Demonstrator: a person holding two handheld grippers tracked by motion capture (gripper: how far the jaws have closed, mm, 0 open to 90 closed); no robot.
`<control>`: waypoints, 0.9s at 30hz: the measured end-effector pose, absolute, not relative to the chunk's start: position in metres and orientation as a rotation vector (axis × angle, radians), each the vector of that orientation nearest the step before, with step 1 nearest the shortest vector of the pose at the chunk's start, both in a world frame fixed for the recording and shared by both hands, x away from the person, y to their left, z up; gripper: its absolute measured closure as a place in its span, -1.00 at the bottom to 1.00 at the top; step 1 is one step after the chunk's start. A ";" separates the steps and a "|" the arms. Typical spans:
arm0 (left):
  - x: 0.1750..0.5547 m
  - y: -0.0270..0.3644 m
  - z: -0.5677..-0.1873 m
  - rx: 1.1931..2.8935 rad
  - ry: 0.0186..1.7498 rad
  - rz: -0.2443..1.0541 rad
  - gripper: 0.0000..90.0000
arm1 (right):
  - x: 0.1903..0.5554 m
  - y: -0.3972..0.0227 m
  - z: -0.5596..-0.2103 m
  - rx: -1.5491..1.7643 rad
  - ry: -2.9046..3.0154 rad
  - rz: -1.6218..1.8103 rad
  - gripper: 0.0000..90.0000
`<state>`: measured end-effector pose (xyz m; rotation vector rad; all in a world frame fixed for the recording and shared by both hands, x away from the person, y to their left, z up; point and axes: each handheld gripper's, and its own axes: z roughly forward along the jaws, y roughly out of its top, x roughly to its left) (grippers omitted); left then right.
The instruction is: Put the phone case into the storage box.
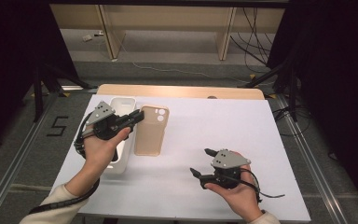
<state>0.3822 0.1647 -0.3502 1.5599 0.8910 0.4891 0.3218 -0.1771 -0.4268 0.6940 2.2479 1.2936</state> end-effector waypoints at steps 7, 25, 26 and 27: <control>0.383 0.170 -0.346 1.548 0.895 0.503 0.84 | 0.322 -0.181 -0.427 0.709 2.230 1.295 -0.51; 0.385 0.184 -0.340 1.514 0.912 0.528 0.84 | 0.321 -0.192 -0.425 0.747 2.226 1.292 -0.51; 0.385 0.184 -0.339 1.513 0.911 0.529 0.84 | 0.321 -0.192 -0.425 0.747 2.226 1.292 -0.51; 0.385 0.185 -0.339 1.512 0.912 0.531 0.84 | 0.321 -0.193 -0.426 0.749 2.226 1.292 -0.51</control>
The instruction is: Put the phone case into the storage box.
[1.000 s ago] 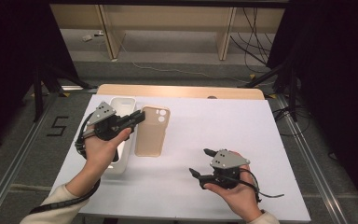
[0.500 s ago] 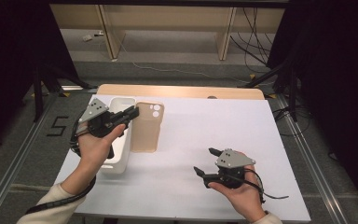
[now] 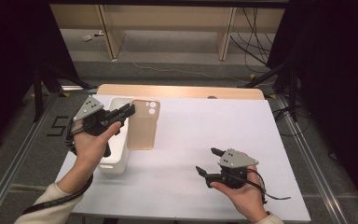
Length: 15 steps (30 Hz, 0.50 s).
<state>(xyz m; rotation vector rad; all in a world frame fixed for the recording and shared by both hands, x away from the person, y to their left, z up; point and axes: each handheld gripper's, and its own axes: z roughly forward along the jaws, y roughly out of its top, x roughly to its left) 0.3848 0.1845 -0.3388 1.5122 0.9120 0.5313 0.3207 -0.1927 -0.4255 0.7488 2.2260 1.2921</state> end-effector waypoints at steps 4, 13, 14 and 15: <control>0.385 0.188 -0.337 1.504 0.917 0.535 0.84 | 0.321 -0.194 -0.426 0.757 2.222 1.294 -0.52; 0.385 0.194 -0.333 1.488 0.922 0.545 0.84 | 0.320 -0.197 -0.426 0.762 2.216 1.290 -0.52; 0.386 0.196 -0.333 1.484 0.925 0.547 0.84 | 0.320 -0.197 -0.426 0.769 2.216 1.292 -0.52; 0.385 0.197 -0.332 1.482 0.926 0.550 0.84 | 0.320 -0.198 -0.426 0.769 2.214 1.292 -0.52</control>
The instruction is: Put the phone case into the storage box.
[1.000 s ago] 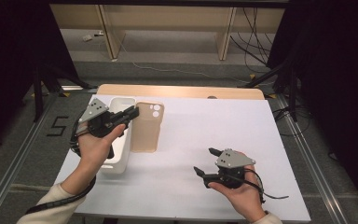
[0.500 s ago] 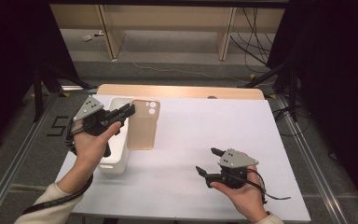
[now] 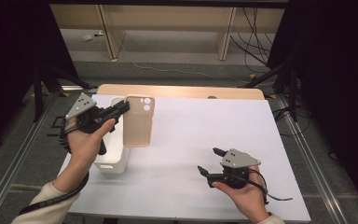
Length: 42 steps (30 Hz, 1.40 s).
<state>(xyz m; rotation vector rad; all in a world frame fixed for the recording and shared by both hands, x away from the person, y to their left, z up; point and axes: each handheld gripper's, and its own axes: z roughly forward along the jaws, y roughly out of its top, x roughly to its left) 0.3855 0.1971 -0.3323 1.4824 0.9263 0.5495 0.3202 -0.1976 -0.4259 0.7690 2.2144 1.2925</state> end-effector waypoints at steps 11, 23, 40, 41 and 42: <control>0.387 0.204 -0.331 1.473 0.938 0.557 0.84 | 0.320 -0.200 -0.426 0.783 2.198 1.296 -0.52; 0.388 0.212 -0.329 1.459 0.951 0.571 0.84 | 0.320 -0.204 -0.425 0.792 2.187 1.301 -0.52; 0.391 0.224 -0.330 1.450 0.978 0.594 0.84 | 0.318 -0.222 -0.423 0.835 2.125 1.336 -0.52; 0.391 0.224 -0.330 1.449 0.983 0.593 0.84 | 0.318 -0.223 -0.422 0.840 2.136 1.331 -0.52; 0.391 0.224 -0.330 1.449 0.983 0.593 0.84 | 0.317 -0.224 -0.423 0.840 2.133 1.333 -0.52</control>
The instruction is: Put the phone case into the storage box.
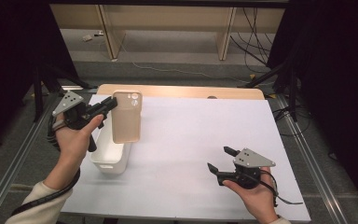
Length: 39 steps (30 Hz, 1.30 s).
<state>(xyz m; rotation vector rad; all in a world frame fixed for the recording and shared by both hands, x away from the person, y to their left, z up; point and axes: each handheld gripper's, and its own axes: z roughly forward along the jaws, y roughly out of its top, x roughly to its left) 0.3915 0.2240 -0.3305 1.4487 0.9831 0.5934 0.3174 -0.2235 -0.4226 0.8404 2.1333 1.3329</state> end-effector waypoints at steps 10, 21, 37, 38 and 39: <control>0.394 0.231 -0.330 1.434 0.999 0.600 0.84 | 0.318 -0.226 -0.424 0.841 2.114 1.331 -0.52; 0.397 0.240 -0.329 1.424 1.013 0.609 0.84 | 0.317 -0.226 -0.425 0.862 2.112 1.335 -0.52; 0.402 0.250 -0.330 1.426 1.009 0.613 0.84 | 0.317 -0.226 -0.425 0.861 2.107 1.340 -0.52; 0.403 0.251 -0.330 1.427 1.009 0.615 0.84 | 0.317 -0.226 -0.425 0.861 2.107 1.340 -0.52; 0.403 0.251 -0.331 1.425 1.010 0.614 0.84 | 0.316 -0.227 -0.423 0.867 2.137 1.314 -0.52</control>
